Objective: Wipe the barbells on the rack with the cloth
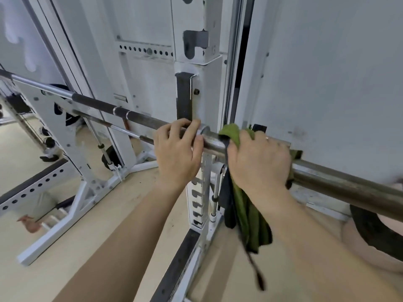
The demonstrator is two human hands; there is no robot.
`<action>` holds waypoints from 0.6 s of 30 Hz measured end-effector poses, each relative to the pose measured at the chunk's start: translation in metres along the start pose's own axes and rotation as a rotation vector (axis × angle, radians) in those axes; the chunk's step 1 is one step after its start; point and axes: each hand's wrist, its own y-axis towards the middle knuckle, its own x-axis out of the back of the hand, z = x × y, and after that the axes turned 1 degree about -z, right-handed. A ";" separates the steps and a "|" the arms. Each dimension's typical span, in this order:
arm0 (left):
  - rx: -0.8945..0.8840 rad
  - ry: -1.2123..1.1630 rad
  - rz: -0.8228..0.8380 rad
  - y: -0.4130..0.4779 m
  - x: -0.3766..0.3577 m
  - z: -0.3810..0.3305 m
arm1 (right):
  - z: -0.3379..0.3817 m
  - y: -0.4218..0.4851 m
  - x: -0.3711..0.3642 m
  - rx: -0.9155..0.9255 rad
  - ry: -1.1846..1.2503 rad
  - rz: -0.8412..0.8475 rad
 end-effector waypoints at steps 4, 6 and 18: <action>-0.018 0.027 -0.012 0.002 -0.005 0.002 | 0.052 0.022 -0.014 -0.030 0.069 -0.029; -0.006 0.055 0.003 0.002 -0.005 0.001 | 0.040 0.017 -0.019 0.008 0.053 -0.082; -0.211 -0.195 0.143 0.010 -0.001 -0.058 | -0.105 -0.048 0.014 -0.237 -0.132 -0.150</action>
